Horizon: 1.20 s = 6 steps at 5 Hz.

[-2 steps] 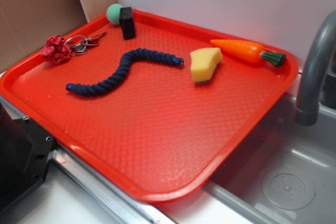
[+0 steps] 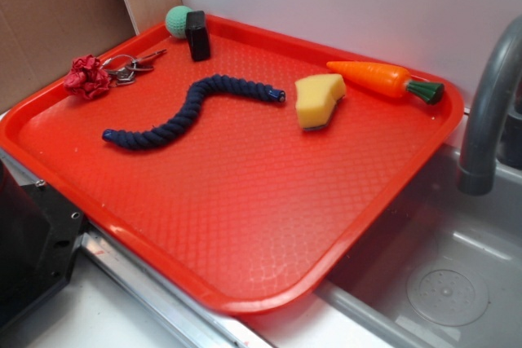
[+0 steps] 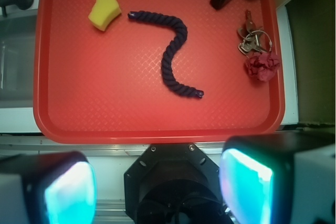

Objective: Grab the black box.

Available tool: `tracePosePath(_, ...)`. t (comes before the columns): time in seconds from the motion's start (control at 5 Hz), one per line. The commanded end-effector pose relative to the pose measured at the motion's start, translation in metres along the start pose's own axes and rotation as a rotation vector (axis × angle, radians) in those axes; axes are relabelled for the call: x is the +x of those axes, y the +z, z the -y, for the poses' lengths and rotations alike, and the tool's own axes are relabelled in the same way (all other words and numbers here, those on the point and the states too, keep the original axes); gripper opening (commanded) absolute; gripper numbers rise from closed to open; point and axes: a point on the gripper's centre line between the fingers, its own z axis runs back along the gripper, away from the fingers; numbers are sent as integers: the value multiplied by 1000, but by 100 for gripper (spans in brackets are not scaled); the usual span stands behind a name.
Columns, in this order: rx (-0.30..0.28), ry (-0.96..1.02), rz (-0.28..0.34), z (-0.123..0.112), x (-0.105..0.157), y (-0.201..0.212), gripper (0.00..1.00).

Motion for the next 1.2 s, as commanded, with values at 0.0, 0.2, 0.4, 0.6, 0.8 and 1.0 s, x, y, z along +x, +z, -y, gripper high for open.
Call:
tracePosePath(0.0, 141, 326, 224, -46, 65, -19, 100)
tracePosePath(0.2, 196, 552, 344, -82, 102, -45, 100)
tracePosePath(0.4, 83, 593, 372, -100, 112, -68, 100)
tracePosePath(0.6, 83, 593, 372, -100, 112, -68, 100)
tracePosePath(0.8, 83, 593, 372, -100, 112, -68, 100)
tracePosePath(1.0, 83, 593, 372, -100, 112, -68, 100)
